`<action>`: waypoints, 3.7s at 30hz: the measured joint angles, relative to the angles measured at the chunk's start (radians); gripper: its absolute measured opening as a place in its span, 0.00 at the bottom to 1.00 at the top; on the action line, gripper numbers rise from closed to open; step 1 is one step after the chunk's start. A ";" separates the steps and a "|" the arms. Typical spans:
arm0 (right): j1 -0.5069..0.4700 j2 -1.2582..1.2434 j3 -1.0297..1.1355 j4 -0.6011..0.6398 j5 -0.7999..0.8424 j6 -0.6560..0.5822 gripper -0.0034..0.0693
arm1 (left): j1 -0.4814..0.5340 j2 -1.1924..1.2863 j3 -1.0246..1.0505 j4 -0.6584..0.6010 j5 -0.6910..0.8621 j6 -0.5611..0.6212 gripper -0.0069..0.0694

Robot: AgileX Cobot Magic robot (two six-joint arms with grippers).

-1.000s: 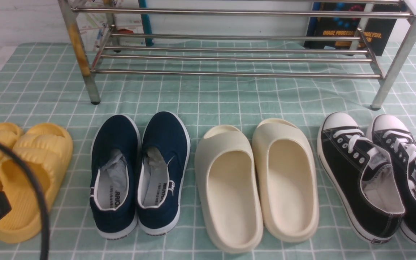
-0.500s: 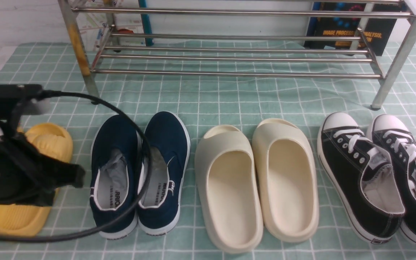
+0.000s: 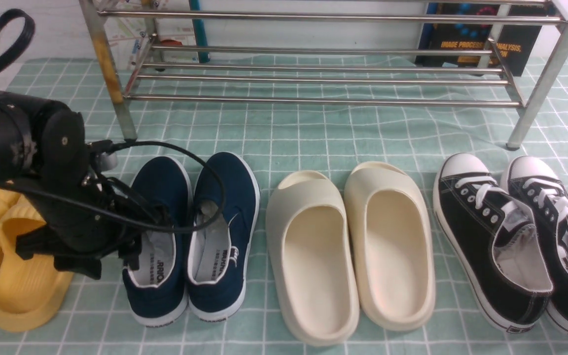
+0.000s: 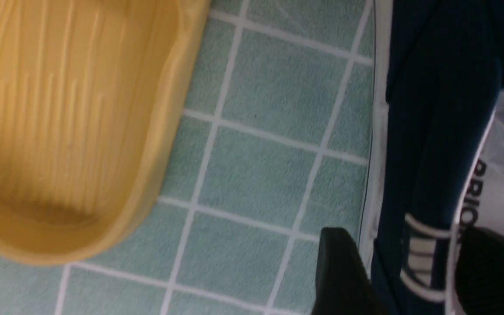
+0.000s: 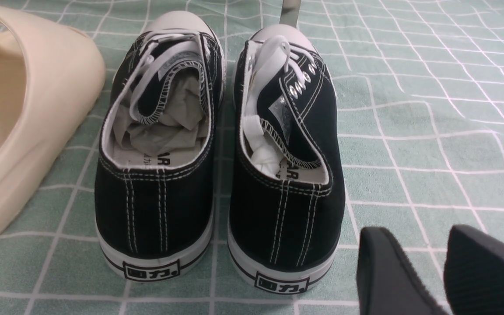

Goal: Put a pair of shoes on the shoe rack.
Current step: Use the left arm to grab the shoe closest to it, then use the left arm to put a shoe into the shoe rack

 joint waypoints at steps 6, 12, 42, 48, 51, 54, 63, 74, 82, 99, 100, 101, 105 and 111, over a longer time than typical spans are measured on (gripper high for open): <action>0.000 0.000 0.000 0.000 0.000 0.000 0.39 | 0.000 0.066 0.000 -0.008 -0.075 0.000 0.52; 0.000 0.000 0.000 0.000 0.000 0.000 0.39 | 0.000 0.086 0.000 0.010 -0.079 0.003 0.22; 0.000 0.000 0.000 0.000 0.000 0.000 0.39 | 0.075 0.303 -0.721 -0.046 0.237 0.192 0.10; 0.000 0.000 0.000 0.000 0.000 0.000 0.39 | 0.113 0.482 -0.944 -0.049 0.243 0.208 0.10; 0.000 0.000 0.000 0.000 0.000 0.000 0.39 | 0.113 0.548 -1.028 -0.051 0.230 0.211 0.10; 0.000 0.000 0.000 0.000 0.000 0.000 0.39 | 0.112 0.618 -1.115 -0.053 0.217 0.214 0.10; 0.000 0.000 0.000 0.000 0.000 0.000 0.39 | 0.110 0.678 -1.210 -0.048 0.216 0.185 0.10; 0.000 0.000 0.000 0.000 0.000 0.000 0.39 | 0.110 0.681 -1.214 -0.060 0.202 0.170 0.28; 0.000 0.000 0.000 0.000 0.000 0.000 0.39 | 0.110 0.660 -1.218 -0.061 0.210 0.204 0.44; 0.000 0.000 0.000 0.000 0.000 0.000 0.39 | 0.110 0.487 -1.231 -0.003 0.309 0.290 0.22; 0.000 0.000 0.000 0.000 0.000 0.000 0.39 | 0.110 0.473 -1.231 -0.002 0.319 0.293 0.14; 0.000 0.000 0.000 0.000 0.000 0.000 0.39 | 0.110 0.473 -1.231 -0.002 0.319 0.294 0.13; 0.000 0.000 0.000 0.000 0.000 0.000 0.39 | 0.110 0.461 -1.231 -0.002 0.339 0.313 0.07; 0.000 0.000 0.000 0.000 0.000 0.000 0.39 | 0.110 0.461 -1.202 -0.003 0.338 0.327 0.07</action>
